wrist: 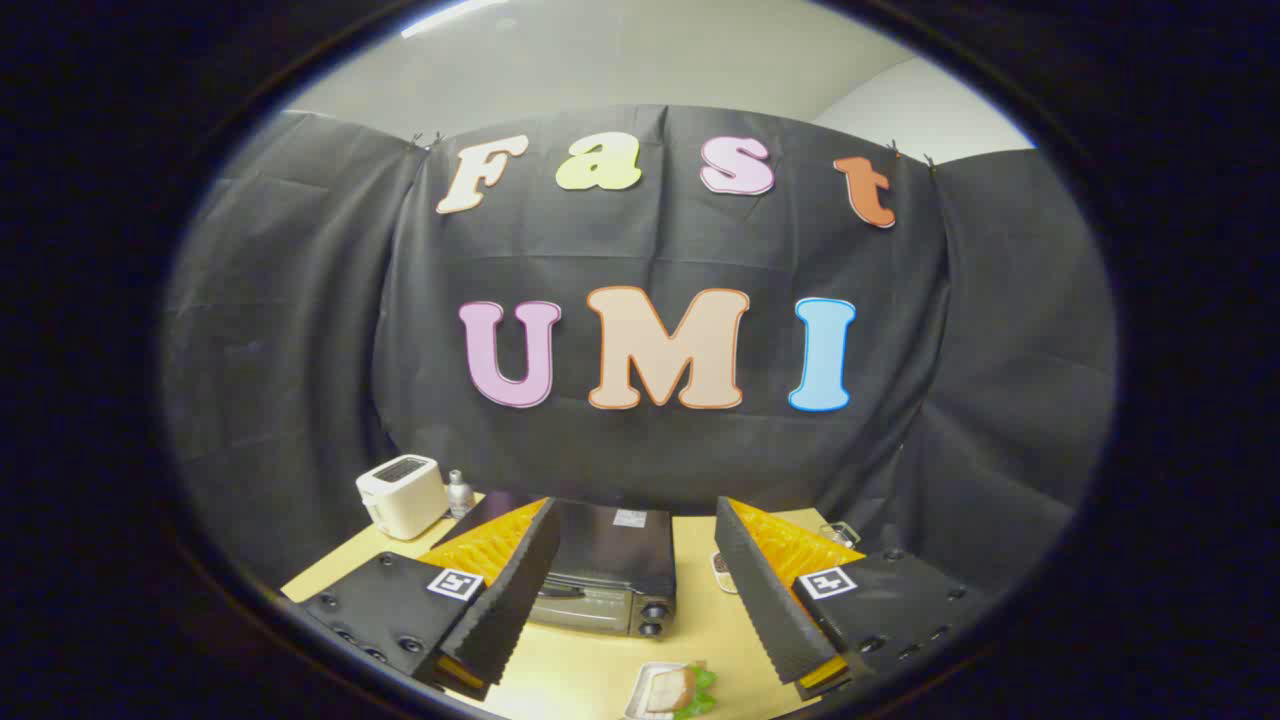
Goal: Open the toaster oven, put the food inside, and close the toaster oven door.
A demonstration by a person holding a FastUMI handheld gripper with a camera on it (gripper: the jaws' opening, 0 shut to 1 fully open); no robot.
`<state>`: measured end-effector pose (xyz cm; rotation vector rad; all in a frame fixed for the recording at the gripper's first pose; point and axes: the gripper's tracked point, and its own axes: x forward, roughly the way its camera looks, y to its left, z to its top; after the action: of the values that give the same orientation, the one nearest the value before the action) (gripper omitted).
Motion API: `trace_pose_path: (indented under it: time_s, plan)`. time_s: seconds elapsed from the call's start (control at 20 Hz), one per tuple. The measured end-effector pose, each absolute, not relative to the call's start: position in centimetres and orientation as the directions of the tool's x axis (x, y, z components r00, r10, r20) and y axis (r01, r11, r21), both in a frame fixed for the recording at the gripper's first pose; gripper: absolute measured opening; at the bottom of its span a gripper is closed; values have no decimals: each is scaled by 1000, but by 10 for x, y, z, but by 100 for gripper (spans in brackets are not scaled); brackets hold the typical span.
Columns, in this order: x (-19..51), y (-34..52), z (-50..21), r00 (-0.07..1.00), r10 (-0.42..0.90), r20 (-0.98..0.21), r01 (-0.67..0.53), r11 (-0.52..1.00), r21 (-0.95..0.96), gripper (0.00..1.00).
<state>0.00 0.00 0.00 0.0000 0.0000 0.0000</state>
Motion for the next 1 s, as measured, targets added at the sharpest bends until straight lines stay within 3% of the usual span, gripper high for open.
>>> trace_pose_path:
  time_s: [1.0]
  plan:
    - [0,25,-13,1000,-31,-6,31,999,27,99]
